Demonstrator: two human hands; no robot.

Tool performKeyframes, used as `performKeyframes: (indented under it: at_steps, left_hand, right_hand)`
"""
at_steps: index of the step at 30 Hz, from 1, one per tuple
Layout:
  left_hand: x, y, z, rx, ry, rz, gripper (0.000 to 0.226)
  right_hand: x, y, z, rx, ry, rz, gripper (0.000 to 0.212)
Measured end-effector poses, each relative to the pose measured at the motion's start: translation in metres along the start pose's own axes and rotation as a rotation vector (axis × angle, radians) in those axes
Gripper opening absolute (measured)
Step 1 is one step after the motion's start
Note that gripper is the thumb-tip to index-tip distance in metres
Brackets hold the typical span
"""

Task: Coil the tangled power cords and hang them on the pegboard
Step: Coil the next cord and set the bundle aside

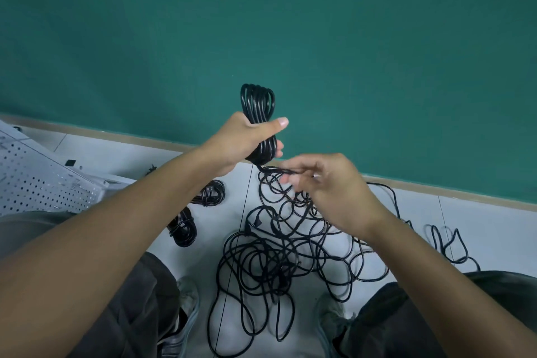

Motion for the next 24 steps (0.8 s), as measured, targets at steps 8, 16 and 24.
performKeyframes:
  at_steps: [8,16,24]
  left_hand:
    - [-0.021,-0.027,0.006,0.078,0.005,-0.313,0.022]
    - [-0.040,-0.040,0.009,0.012,0.049,-0.535,0.028]
    - [-0.037,-0.031,0.018,-0.060,0.009,-0.479,0.011]
  right_hand:
    - [0.003,0.045,-0.006,-0.179,0.131,0.294,0.020]
    - [0.001,0.050,-0.003,-0.038,0.042,0.399,0.026]
    - [0.003,0.033,0.020,0.135,-0.014,0.259,0.011]
Point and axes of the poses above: each hand's wrist, its own x-axis towards the middle knuckle, its own y-axis out of the back of the hand, z = x × y, the point moved 7 cm from there along x, towards the middle knuckle, and after that the axes turned 15 degrees about y, right-handed, at the moved point
